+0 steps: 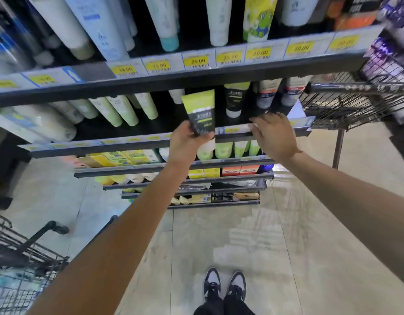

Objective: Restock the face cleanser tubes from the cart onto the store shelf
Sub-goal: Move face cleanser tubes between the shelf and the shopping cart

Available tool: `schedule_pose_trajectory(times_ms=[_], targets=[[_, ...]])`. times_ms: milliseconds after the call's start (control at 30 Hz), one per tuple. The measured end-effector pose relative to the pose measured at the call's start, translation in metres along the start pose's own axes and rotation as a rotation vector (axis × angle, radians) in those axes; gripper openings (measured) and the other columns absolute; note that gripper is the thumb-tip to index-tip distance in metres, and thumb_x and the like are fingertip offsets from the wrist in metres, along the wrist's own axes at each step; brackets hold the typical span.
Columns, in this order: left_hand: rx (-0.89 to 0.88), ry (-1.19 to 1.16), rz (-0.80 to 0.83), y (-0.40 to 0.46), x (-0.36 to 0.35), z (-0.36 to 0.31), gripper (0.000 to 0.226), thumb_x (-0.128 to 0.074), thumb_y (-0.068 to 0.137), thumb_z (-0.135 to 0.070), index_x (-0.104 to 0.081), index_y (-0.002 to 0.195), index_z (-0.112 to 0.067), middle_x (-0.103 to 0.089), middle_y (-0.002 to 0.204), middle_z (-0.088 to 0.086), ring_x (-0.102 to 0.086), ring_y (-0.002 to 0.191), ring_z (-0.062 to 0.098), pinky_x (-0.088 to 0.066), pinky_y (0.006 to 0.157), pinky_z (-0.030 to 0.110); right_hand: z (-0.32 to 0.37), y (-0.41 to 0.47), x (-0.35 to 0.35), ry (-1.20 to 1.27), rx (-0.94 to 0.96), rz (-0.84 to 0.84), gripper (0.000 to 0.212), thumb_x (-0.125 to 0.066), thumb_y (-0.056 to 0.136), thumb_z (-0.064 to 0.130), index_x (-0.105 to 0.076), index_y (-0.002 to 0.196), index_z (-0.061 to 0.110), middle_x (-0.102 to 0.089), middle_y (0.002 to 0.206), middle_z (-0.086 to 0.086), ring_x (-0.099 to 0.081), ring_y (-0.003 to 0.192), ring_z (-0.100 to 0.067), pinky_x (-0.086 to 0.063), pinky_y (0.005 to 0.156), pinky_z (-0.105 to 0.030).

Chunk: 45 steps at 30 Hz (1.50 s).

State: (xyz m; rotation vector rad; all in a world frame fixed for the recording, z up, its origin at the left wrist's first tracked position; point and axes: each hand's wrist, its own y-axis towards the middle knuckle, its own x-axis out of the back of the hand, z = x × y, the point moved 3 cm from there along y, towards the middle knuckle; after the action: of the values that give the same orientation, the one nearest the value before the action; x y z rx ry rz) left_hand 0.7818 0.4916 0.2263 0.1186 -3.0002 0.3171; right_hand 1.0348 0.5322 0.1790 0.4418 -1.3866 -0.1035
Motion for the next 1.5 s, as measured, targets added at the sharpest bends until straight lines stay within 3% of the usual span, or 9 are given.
schedule_pose_trajectory(times_ms=[100, 267, 400, 600, 767, 1233, 1300, 1400, 1500], targets=[[-0.049, 0.011, -0.041, 0.022, 0.001, 0.000, 0.042, -0.085, 0.079, -0.007, -0.066, 0.116, -0.009, -0.078, 0.107, 0.002, -0.074, 0.099, 0.015, -0.059, 0.088, 0.031, -0.001, -0.004, -0.008, -0.031, 0.032, -0.114, 0.034, -0.045, 0.107, 0.036, -0.072, 0.114, 0.016, -0.071, 0.085, -0.008, -0.064, 0.081, -0.034, -0.044, 0.082, -0.044], [-0.099, -0.019, -0.108, 0.045, 0.000, -0.008, 0.037, -0.086, 0.078, -0.005, -0.064, 0.108, -0.003, -0.077, 0.101, 0.004, -0.074, 0.090, 0.010, -0.056, 0.081, 0.022, -0.002, -0.006, -0.015, -0.022, 0.046, -0.127, 0.034, -0.042, 0.108, 0.035, -0.070, 0.113, 0.016, -0.069, 0.084, -0.008, -0.061, 0.080, -0.035, -0.042, 0.082, -0.044], [-0.117, -0.049, -0.121, 0.063, -0.003, -0.014, 0.043, -0.085, 0.077, 0.001, -0.062, 0.112, -0.010, -0.077, 0.108, 0.004, -0.074, 0.098, 0.011, -0.057, 0.092, 0.025, -0.004, -0.005, -0.016, -0.026, 0.051, -0.121, 0.036, -0.040, 0.108, 0.036, -0.069, 0.112, 0.016, -0.068, 0.084, -0.008, -0.061, 0.080, -0.034, -0.043, 0.082, -0.043], [-0.049, 0.183, -0.009, 0.100, -0.009, -0.002, 0.063, -0.088, 0.067, 0.007, -0.061, 0.122, -0.008, -0.074, 0.116, 0.005, -0.070, 0.110, 0.017, -0.053, 0.104, 0.038, -0.006, -0.005, -0.019, -0.037, 0.047, -0.129, 0.039, -0.037, 0.109, 0.038, -0.069, 0.114, 0.016, -0.068, 0.085, -0.009, -0.060, 0.081, -0.035, -0.043, 0.084, -0.044], [-0.022, 0.376, 0.021, 0.113, 0.000, 0.001, 0.068, -0.095, 0.061, -0.006, -0.066, 0.122, -0.012, -0.074, 0.115, 0.001, -0.068, 0.110, 0.018, -0.054, 0.103, 0.040, -0.006, -0.007, -0.020, -0.038, 0.025, -0.124, 0.038, -0.037, 0.109, 0.038, -0.069, 0.115, 0.017, -0.068, 0.085, -0.008, -0.060, 0.082, -0.034, -0.042, 0.086, -0.044], [-0.007, 0.377, 0.128, 0.107, 0.003, 0.000, 0.073, -0.090, 0.065, 0.003, -0.056, 0.125, -0.019, -0.070, 0.121, 0.002, -0.065, 0.118, 0.020, -0.050, 0.107, 0.044, -0.005, -0.008, -0.014, -0.041, 0.042, -0.035, 0.035, -0.039, 0.108, 0.036, -0.068, 0.118, 0.018, -0.070, 0.087, -0.006, -0.062, 0.083, -0.032, -0.044, 0.088, -0.045], [0.011, 0.404, 0.106, 0.098, 0.009, -0.005, 0.075, -0.090, 0.067, 0.001, -0.052, 0.130, -0.016, -0.068, 0.123, 0.005, -0.063, 0.119, 0.020, -0.050, 0.107, 0.043, -0.006, -0.005, -0.011, -0.016, 0.020, 0.056, 0.041, -0.036, 0.106, 0.039, -0.067, 0.122, 0.018, -0.072, 0.094, -0.008, -0.065, 0.093, -0.034, -0.043, 0.097, -0.048], [0.009, 0.556, 0.049, 0.061, 0.024, -0.020, 0.071, -0.084, 0.081, -0.009, -0.046, 0.142, -0.008, -0.063, 0.128, 0.010, -0.058, 0.117, 0.019, -0.046, 0.099, 0.024, 0.006, -0.007, 0.003, 0.030, -0.006, 0.171, 0.044, -0.040, 0.105, 0.042, -0.061, 0.137, 0.020, -0.068, 0.129, -0.011, -0.056, 0.128, -0.034, -0.030, 0.117, -0.058], [-0.030, 0.745, 0.044, 0.012, 0.043, -0.030, 0.067, -0.073, 0.094, -0.023, -0.040, 0.151, -0.009, -0.058, 0.142, 0.013, -0.055, 0.130, 0.027, -0.047, 0.100, 0.032, 0.040, -0.017, 0.032, 0.091, -0.012, 0.301, 0.051, -0.036, 0.107, 0.047, -0.047, 0.151, 0.024, -0.047, 0.157, -0.009, -0.034, 0.150, -0.029, -0.014, 0.126, -0.054]])
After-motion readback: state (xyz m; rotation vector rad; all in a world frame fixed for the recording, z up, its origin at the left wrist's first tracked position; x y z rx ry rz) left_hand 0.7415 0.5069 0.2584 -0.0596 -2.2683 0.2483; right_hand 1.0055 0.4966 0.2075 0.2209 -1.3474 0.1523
